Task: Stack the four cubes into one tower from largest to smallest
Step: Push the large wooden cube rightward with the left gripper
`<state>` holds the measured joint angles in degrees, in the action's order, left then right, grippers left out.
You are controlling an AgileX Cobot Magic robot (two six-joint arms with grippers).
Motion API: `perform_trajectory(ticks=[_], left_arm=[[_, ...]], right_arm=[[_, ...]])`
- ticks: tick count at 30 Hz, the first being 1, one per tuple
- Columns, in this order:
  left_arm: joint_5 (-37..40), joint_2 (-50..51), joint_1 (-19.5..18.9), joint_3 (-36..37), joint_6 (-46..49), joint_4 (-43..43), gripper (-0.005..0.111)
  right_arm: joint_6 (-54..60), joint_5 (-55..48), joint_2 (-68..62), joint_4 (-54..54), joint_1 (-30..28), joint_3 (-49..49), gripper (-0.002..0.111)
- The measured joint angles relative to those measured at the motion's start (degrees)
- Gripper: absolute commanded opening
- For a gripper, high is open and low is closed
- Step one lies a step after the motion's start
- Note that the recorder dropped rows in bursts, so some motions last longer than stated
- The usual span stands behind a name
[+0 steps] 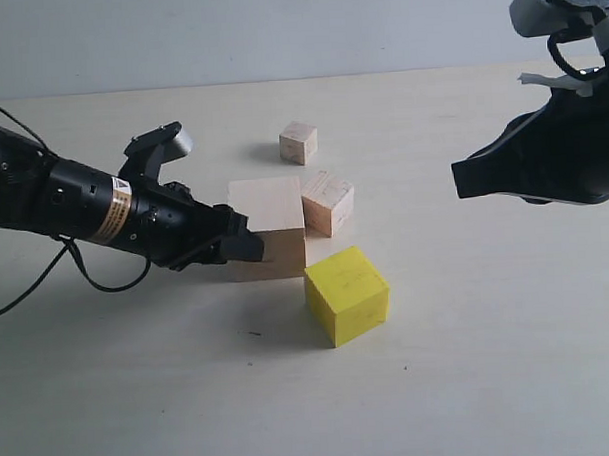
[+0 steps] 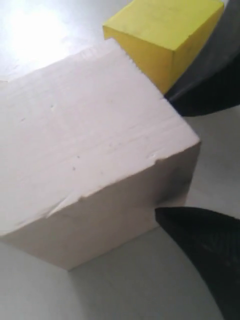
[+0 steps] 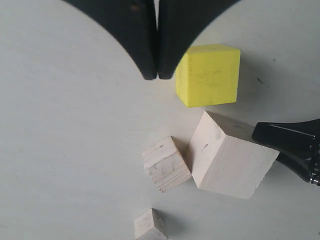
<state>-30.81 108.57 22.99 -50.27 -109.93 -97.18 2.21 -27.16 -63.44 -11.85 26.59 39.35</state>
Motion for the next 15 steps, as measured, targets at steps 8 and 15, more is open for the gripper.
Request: perform_trajectory(ticks=[8,15], left_arm=[[0.0,0.13,0.0,-0.04,0.0,0.22,0.054],[0.81,0.13,0.0,-0.04,0.0,0.46,0.054]], right_arm=[[0.0,0.0,0.0,0.0,0.0,0.0,0.0],[0.0,0.0,0.0,0.0,0.0,0.0,0.0]])
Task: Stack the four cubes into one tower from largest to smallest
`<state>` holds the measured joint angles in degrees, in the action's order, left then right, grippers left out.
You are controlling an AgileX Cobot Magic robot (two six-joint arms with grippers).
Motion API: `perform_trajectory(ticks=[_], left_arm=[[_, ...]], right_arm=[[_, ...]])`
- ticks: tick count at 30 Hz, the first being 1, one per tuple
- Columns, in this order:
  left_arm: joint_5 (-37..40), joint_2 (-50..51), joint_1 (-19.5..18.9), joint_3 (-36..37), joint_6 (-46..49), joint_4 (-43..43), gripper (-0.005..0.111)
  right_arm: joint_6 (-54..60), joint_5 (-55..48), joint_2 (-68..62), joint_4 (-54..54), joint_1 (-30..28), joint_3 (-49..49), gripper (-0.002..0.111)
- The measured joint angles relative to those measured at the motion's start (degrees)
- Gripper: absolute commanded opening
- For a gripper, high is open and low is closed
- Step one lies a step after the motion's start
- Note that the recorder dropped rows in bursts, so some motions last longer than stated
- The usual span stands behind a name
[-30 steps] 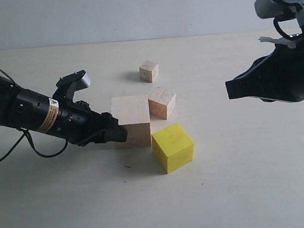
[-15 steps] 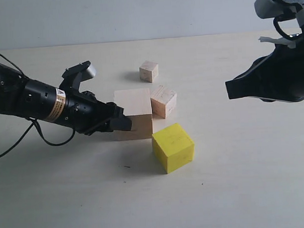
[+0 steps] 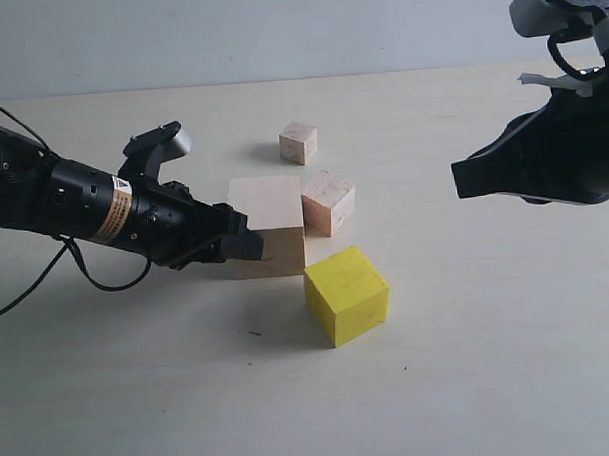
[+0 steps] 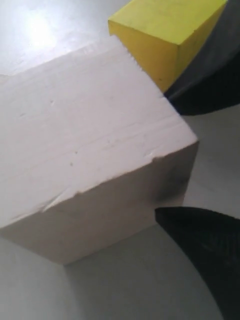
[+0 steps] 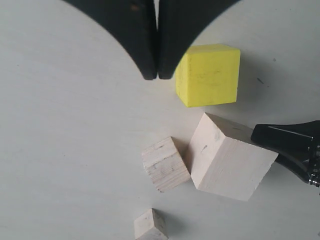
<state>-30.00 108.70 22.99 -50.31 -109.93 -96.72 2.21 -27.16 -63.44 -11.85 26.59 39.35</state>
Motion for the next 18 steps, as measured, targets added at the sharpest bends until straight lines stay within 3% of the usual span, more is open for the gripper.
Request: perform_trajectory(ticks=[13,18], left_arm=[[1.05,0.1,0.0,-2.79,0.11,0.1,0.054],[-2.34,0.1,0.0,-2.79,-0.13,-0.17,0.054]], right_arm=[[0.0,-1.23,0.0,0.0,0.0,0.0,0.0],[0.0,-1.72,0.0,0.0,0.0,0.0,0.0]])
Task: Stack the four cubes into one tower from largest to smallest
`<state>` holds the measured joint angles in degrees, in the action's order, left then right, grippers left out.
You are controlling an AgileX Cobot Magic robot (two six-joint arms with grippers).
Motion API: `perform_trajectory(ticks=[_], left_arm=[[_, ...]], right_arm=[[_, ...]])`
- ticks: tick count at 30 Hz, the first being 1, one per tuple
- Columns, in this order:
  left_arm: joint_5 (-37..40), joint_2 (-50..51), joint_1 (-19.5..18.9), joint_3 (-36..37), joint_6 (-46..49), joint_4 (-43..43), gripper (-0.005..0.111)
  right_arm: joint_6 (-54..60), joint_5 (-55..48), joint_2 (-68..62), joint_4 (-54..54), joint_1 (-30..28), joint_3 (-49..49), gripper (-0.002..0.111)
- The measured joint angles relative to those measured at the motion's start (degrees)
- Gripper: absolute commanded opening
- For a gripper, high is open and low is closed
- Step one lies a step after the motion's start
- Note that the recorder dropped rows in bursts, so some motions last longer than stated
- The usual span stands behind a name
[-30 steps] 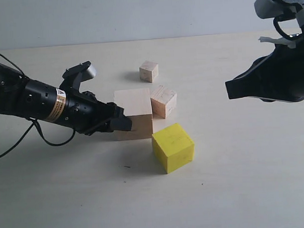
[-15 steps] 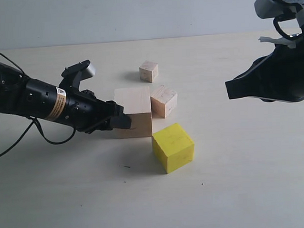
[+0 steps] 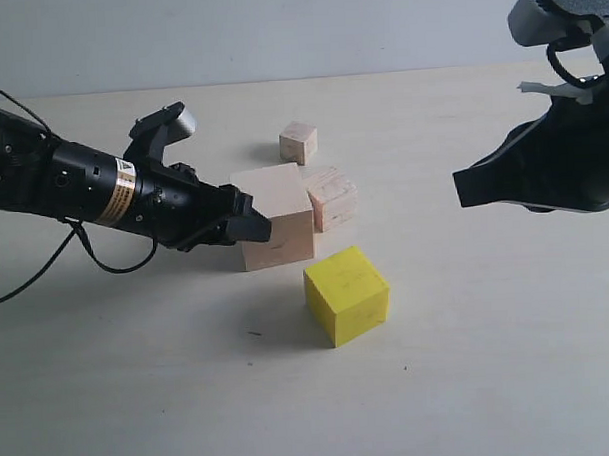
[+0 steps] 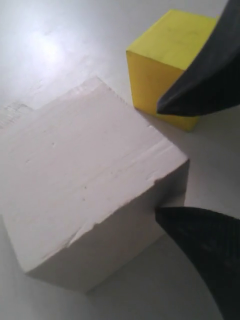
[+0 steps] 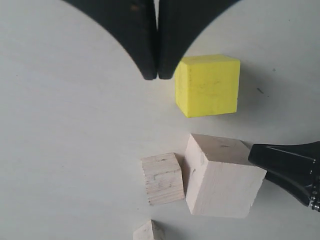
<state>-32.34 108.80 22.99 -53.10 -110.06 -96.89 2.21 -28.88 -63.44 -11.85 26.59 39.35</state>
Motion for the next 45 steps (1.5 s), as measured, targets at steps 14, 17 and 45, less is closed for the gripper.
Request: perform_trajectory(ticks=[14,17,45], left_arm=[[0.89,-2.46,0.0,-0.04,-2.67,-3.04,0.054],[-0.13,-2.46,0.0,-0.04,-2.67,-3.04,0.054],[-3.4,-1.39,0.0,3.6,3.41,-3.17,0.0]], right_arm=[[0.0,-1.9,0.0,0.0,0.0,0.0,0.0],[0.0,-2.53,0.0,0.0,0.0,0.0,0.0],[0.0,-3.17,0.0,0.0,0.0,0.0,0.0]])
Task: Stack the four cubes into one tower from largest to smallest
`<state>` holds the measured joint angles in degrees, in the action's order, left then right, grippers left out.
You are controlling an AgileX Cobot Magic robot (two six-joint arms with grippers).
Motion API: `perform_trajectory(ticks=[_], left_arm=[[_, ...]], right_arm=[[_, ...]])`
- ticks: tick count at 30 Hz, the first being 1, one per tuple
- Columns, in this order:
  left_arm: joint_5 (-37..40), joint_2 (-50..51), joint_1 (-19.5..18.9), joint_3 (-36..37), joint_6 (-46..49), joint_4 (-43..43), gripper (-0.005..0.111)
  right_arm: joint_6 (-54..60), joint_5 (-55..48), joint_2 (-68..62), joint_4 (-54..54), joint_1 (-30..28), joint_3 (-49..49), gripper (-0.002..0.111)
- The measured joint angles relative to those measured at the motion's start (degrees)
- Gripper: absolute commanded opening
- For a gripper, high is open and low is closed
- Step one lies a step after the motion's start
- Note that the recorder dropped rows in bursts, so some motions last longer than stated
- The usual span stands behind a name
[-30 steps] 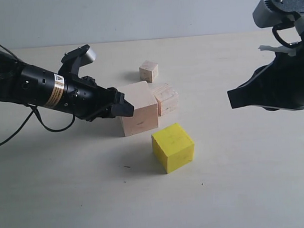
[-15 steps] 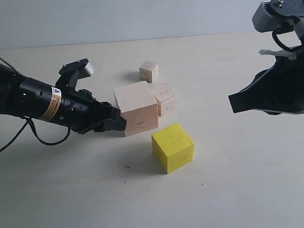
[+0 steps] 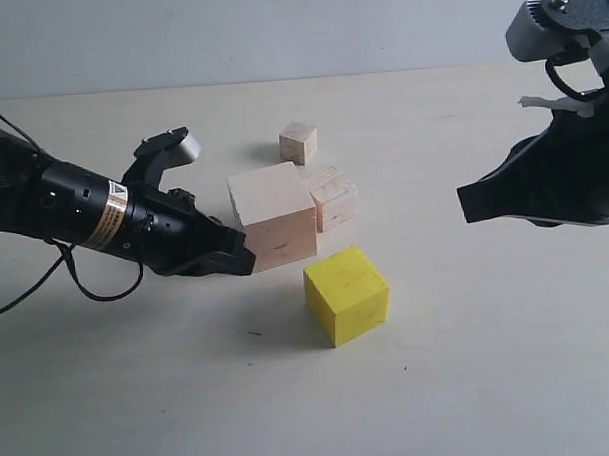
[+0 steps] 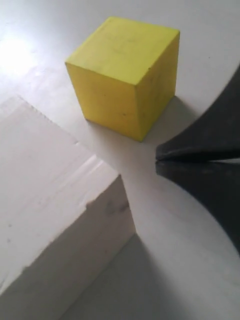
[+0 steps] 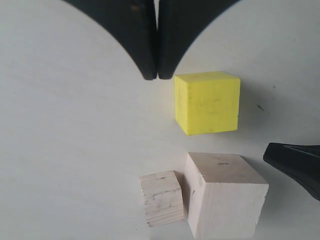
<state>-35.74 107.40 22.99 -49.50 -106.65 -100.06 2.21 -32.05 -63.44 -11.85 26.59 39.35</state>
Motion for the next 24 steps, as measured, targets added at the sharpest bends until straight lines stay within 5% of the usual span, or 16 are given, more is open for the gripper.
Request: perform_trajectory(ticks=[24], left_arm=[[5.57,0.0,0.0,0.0,8.75,9.41,0.0]], right_arm=[[0.0,0.0,0.0,0.0,0.0,0.0,0.0]])
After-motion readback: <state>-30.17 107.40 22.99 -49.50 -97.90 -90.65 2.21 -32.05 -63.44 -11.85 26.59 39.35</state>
